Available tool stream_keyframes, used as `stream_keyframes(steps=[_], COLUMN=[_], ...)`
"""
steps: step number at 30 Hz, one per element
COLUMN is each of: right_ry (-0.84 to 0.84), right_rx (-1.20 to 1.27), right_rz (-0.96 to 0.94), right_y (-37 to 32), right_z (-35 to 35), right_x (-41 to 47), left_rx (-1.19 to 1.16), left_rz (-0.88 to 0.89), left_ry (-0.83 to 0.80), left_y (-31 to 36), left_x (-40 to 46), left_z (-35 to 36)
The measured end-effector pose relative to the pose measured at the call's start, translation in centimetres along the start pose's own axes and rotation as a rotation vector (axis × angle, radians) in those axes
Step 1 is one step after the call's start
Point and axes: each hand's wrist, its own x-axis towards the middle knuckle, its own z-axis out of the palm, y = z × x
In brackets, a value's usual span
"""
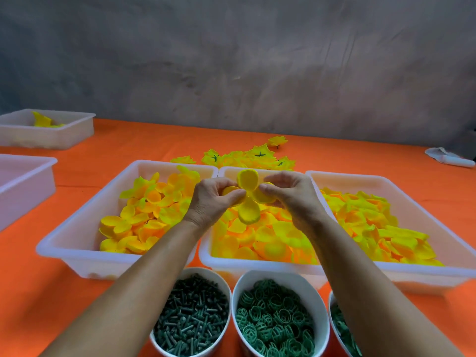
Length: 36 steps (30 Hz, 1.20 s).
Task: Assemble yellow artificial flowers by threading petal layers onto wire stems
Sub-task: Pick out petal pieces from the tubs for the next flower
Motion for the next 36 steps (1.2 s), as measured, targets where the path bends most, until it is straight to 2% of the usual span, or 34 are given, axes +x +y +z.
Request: stream_keyframes(steps=[2,4,8,11,18,28,36], right_ry=[0.017,-0.037,-0.118,-0.124,-0.027,0.193,0.258], right_rx=[0.202,0.294,0.479,0.555,0.296,-0.014,-0.197], right_rz=[0.161,0.252,0.307,0.342,0.202,-0.215,-0.25], right_y=[0.5,1.1,1.9,2.0,1.8,-0.3,1.4], right_z=[0.3,0.3,0.3,0.0,-1.1,-0.6,-0.5], right_x=[0.1,0.2,0.1,0.1,0.5,1.1,1.0], left_rx=[-0.141,-0.204,-0.32,-0.322,-0.223,-0.245,-0.203], left_rz=[-0.05,-0.066,-0.088,-0.105,-0.079,-0.073,-0.055], left_ry=[0.037,0.067,0.036,-0.012,0.007,0.028,0.005], left_y=[-0.3,-0.6,-0.4,-0.5,-0.3,-0.6,-0.6], left_x=[0.2,0.2,0.1,0.1,0.0,0.2,0.2], left_z=[-0.3,-0.5,-0.4,-0.3,0.0,-0.1,-0.2])
